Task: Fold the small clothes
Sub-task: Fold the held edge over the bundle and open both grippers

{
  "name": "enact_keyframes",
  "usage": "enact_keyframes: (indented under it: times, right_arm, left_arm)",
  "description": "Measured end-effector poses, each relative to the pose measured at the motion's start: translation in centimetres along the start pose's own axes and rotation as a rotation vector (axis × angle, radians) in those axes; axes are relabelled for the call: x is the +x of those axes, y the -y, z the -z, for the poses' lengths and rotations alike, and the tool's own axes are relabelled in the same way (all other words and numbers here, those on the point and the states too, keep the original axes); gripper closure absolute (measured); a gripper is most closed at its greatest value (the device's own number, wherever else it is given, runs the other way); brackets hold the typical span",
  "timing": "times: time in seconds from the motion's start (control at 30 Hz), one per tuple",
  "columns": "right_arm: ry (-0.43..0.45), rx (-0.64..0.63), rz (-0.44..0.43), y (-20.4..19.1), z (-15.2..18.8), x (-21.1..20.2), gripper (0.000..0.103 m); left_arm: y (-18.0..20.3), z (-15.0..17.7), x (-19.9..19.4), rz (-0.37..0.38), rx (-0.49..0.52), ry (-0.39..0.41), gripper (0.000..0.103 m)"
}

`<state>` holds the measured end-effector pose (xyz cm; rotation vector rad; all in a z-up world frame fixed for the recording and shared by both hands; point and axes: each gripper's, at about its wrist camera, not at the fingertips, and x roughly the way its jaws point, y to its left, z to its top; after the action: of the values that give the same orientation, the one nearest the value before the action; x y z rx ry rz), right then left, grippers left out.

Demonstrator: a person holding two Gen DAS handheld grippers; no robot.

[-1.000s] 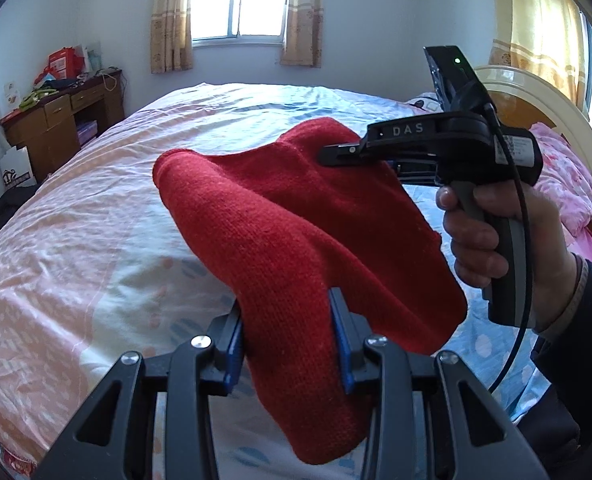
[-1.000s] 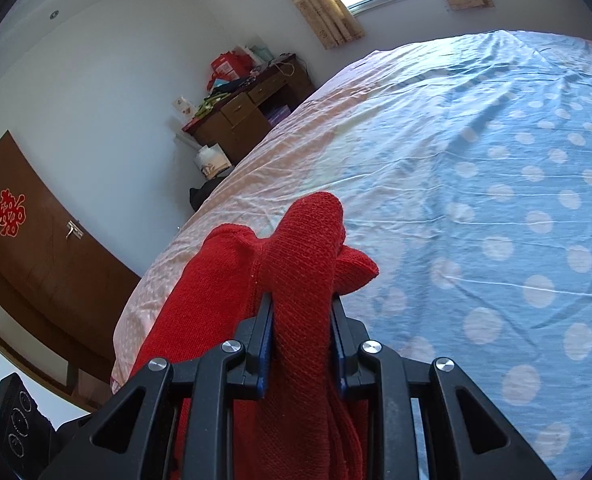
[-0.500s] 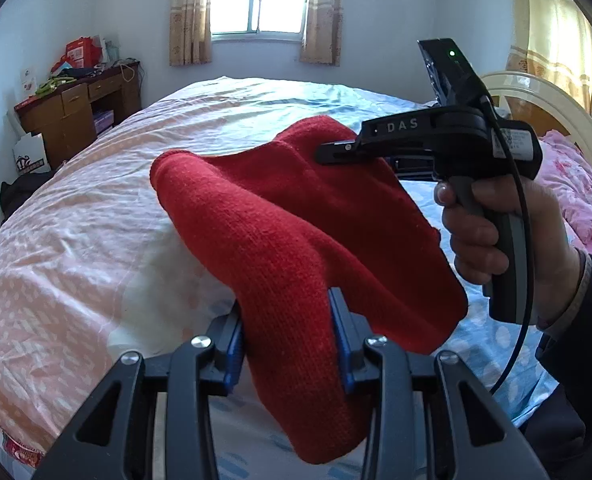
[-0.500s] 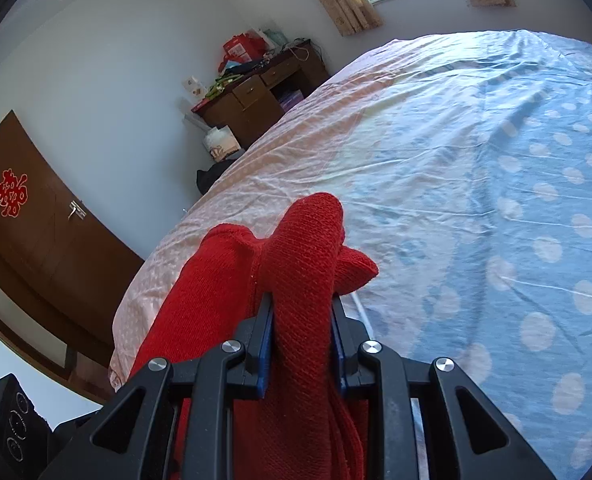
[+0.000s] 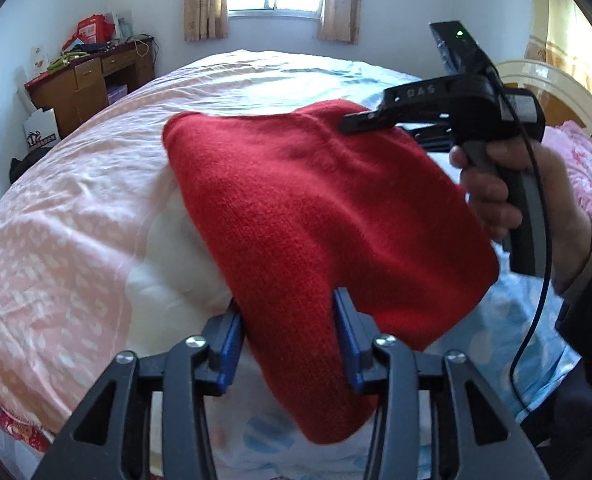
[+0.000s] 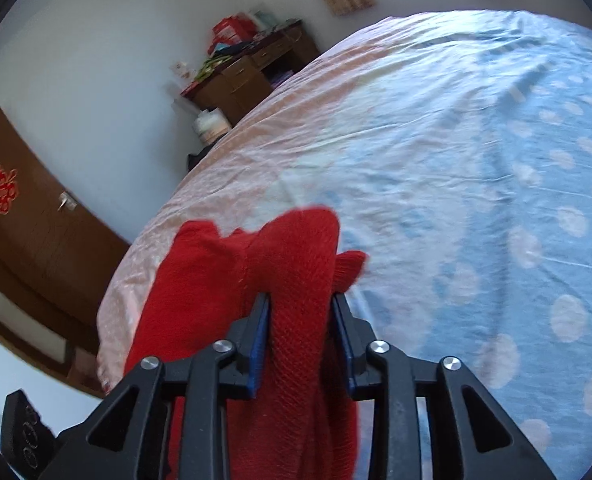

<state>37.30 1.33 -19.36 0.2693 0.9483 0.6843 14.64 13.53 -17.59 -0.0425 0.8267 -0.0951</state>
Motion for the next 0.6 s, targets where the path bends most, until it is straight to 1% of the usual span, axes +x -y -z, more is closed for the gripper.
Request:
enact_keyframes:
  times: [0.03, 0.07, 0.1, 0.13, 0.17, 0.2, 0.23, 0.27, 0.3, 0.33, 0.37, 0.4, 0.43, 0.47, 0.5, 0.53, 0.6]
  right_arm:
    - [0.016, 0.009, 0.007, 0.2, 0.0, -0.4, 0.071]
    - [0.034, 0.011, 0.014, 0.3, 0.1, -0.9, 0.071]
    - [0.066, 0.0, 0.026, 0.0, 0.2, -2.0, 0.071]
    - [0.084, -0.01, 0.025, -0.3, 0.2, -2.8, 0.071]
    - [0.101, -0.025, 0.012, -0.8, 0.3, -3.7, 0.071]
    - [0.117, -0.052, -0.016, -1.7, 0.7, -4.8, 0.071]
    - [0.119, -0.072, -0.038, -2.4, 1.0, -5.4, 0.068]
    - [0.11, -0.102, -0.079, -3.4, 1.7, -6.0, 0.065]
    - [0.092, -0.122, -0.12, -4.1, 2.4, -6.2, 0.062]
    - [0.068, -0.134, -0.146, -4.6, 2.9, -6.1, 0.061]
    - [0.043, -0.141, -0.16, -4.9, 3.6, -5.9, 0.061]
    - [0.012, -0.141, -0.156, -4.8, 4.6, -5.4, 0.061]
    - [-0.004, -0.131, -0.131, -4.2, 5.3, -5.0, 0.061]
    - [-0.013, -0.12, -0.111, -3.7, 5.8, -4.6, 0.061]
    - [-0.02, -0.097, -0.104, -2.9, 6.3, -4.1, 0.061]
    - [-0.013, -0.061, -0.131, -1.9, 6.6, -4.0, 0.061]
    - [-0.002, -0.01, -0.178, -1.2, 6.5, -4.2, 0.061]
  left_arm:
    - [0.0, 0.0, -0.5, -0.002, 0.0, 0.008, 0.051]
    - [0.1, 0.0, -1.0, -0.008, 0.006, 0.017, 0.051]
    - [0.4, -0.2, -1.9, -0.024, 0.02, 0.041, 0.052]
    - [0.6, -0.5, -2.8, -0.041, 0.034, 0.073, 0.049]
    - [0.7, -0.9, -3.7, -0.052, 0.038, 0.104, 0.041]
    - [0.8, -1.2, -4.2, -0.058, 0.033, 0.125, 0.035]
    - [0.8, -1.7, -4.6, -0.066, 0.025, 0.147, 0.023]
    - [0.9, -2.1, -4.9, -0.081, 0.02, 0.17, 0.02]
    - [1.1, -2.6, -4.6, -0.111, 0.028, 0.182, 0.02]
    - [1.1, -2.9, -4.1, -0.152, 0.038, 0.183, 0.02]
    - [1.1, -3.2, -3.0, -0.221, 0.045, 0.175, 0.02]
    - [0.4, -3.3, -2.0, -0.264, 0.046, 0.162, 0.02]
    - [0.0, -3.4, -1.0, -0.305, 0.044, 0.143, 0.02]
    - [-0.7, -3.2, 0.4, -0.333, 0.034, 0.102, 0.019]
    - [-1.1, -2.9, 1.0, -0.314, 0.019, 0.083, 0.019]
    - [-1.6, -2.7, 1.3, -0.289, -0.005, 0.076, 0.019]
    - [-1.9, -2.1, 0.6, -0.275, -0.022, 0.103, 0.019]
